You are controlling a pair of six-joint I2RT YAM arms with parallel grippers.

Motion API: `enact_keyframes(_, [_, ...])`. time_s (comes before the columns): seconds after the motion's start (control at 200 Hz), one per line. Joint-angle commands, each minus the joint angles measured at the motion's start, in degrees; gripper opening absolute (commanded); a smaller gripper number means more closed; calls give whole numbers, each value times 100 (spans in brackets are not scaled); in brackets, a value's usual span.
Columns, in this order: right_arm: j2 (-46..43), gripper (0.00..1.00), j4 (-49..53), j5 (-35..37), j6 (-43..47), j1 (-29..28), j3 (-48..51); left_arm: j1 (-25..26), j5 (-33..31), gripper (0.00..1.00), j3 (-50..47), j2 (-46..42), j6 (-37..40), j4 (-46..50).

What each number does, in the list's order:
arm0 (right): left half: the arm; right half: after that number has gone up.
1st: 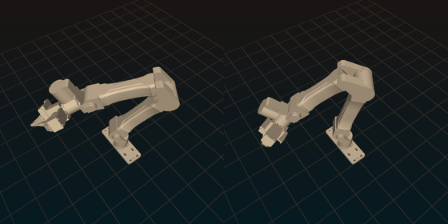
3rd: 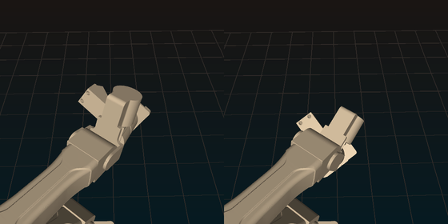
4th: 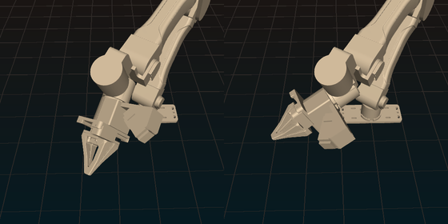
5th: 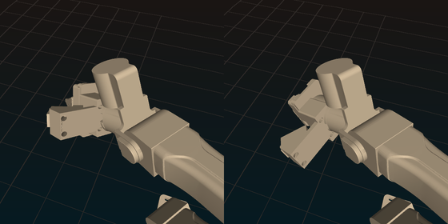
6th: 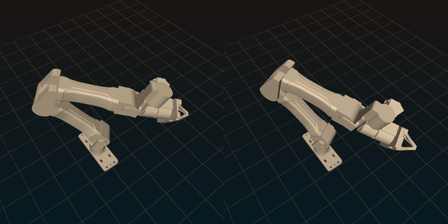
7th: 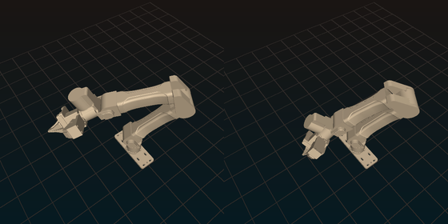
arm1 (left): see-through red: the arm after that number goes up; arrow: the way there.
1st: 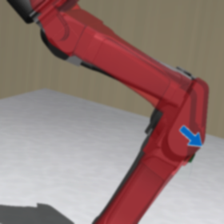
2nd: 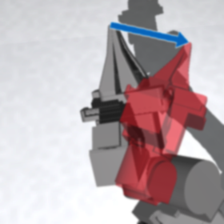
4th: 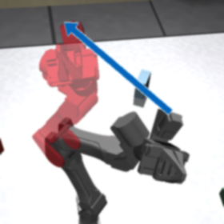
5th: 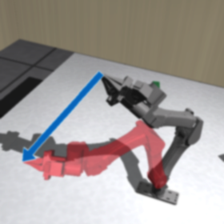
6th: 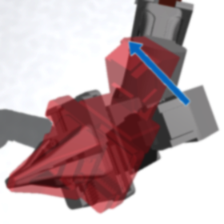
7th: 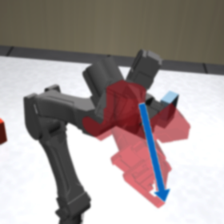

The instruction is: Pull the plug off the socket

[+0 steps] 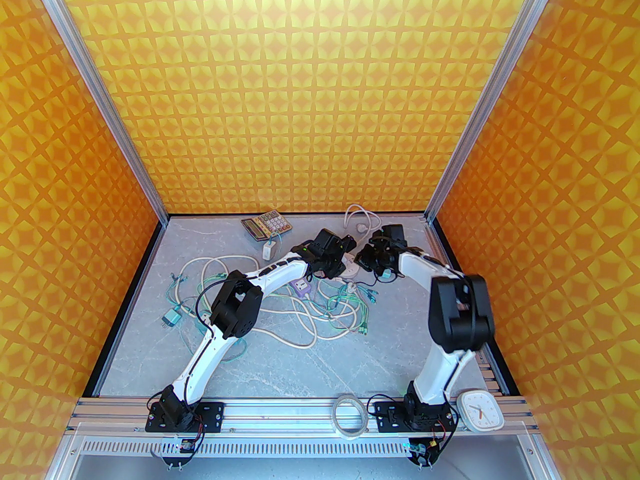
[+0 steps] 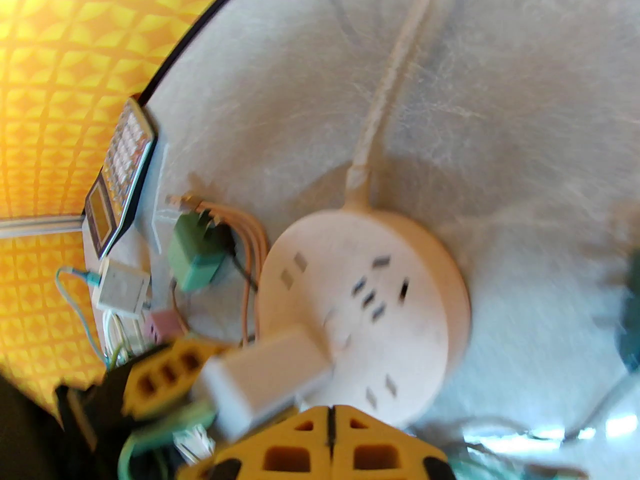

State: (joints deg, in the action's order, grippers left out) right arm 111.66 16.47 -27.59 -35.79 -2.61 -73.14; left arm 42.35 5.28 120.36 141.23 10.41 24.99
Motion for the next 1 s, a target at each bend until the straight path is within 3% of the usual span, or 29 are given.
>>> enact_keyframes(0.0, [402,0,-385,-435,-440,-20,-190,-29,-359,0,-144,-180,-301,122])
enact_keyframes(0.175, [714,0,-696,-715,-628,-20,-372,-12,-356,1,-178,-166,-339,75])
enact_keyframes(0.4, [1055,0,-233,-679,-381,-37,-609,-8,-354,1,-208,-127,-369,53])
enact_keyframes(0.57, [1199,0,840,99,234,-142,-815,-7,-356,0,-212,-122,-441,8])
enact_keyframes(0.615, [1243,0,964,30,342,-151,-858,-11,-345,0,-214,-137,-465,-4])
enact_keyframes(0.91, [1134,0,1549,705,-56,-222,-972,-113,-167,0,-165,-315,-583,22])
enact_keyframes(0.995, [1194,0,1490,505,-248,-298,-931,-145,-172,0,-178,-345,-576,128])
